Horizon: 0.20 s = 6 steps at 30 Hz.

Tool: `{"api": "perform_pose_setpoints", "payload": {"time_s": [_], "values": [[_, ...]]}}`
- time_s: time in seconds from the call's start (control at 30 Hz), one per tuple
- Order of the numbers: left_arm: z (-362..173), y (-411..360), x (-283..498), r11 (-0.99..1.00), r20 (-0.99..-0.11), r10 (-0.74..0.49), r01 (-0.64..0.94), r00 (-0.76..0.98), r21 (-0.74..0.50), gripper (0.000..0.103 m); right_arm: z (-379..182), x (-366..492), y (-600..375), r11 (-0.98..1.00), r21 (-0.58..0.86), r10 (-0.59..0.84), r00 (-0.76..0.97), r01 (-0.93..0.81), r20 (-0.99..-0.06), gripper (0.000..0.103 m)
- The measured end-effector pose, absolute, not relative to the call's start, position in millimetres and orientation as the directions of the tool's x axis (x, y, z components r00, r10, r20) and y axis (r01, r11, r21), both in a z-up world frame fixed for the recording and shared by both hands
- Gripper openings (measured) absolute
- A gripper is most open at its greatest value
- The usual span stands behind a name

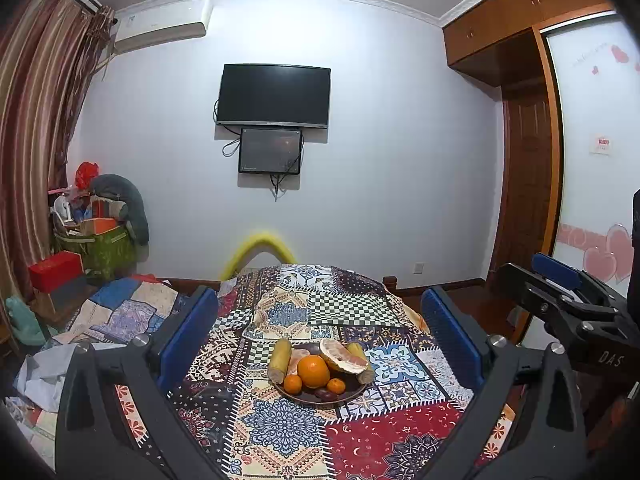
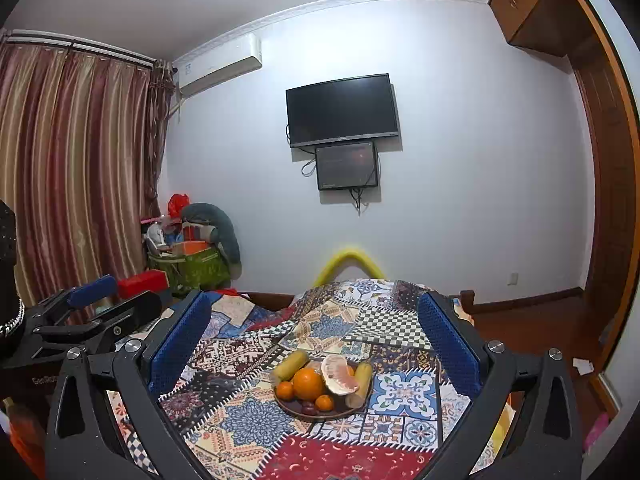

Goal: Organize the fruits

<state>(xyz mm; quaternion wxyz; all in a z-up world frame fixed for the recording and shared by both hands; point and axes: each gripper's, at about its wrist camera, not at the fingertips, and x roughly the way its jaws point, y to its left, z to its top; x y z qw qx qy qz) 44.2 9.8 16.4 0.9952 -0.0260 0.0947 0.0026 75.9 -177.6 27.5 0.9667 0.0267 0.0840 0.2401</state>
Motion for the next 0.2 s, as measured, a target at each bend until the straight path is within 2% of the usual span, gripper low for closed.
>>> {"api": "perform_pose_setpoints", "payload": {"time_s": [0.2], "values": [[15.4, 11.3, 46.6, 0.999, -0.194, 0.003, -0.013, 0.981, -0.052, 0.103, 26.9, 76.1, -176.2, 0.885, 0.092, 0.466, 0.872, -0.457, -0.153, 0.103]]}}
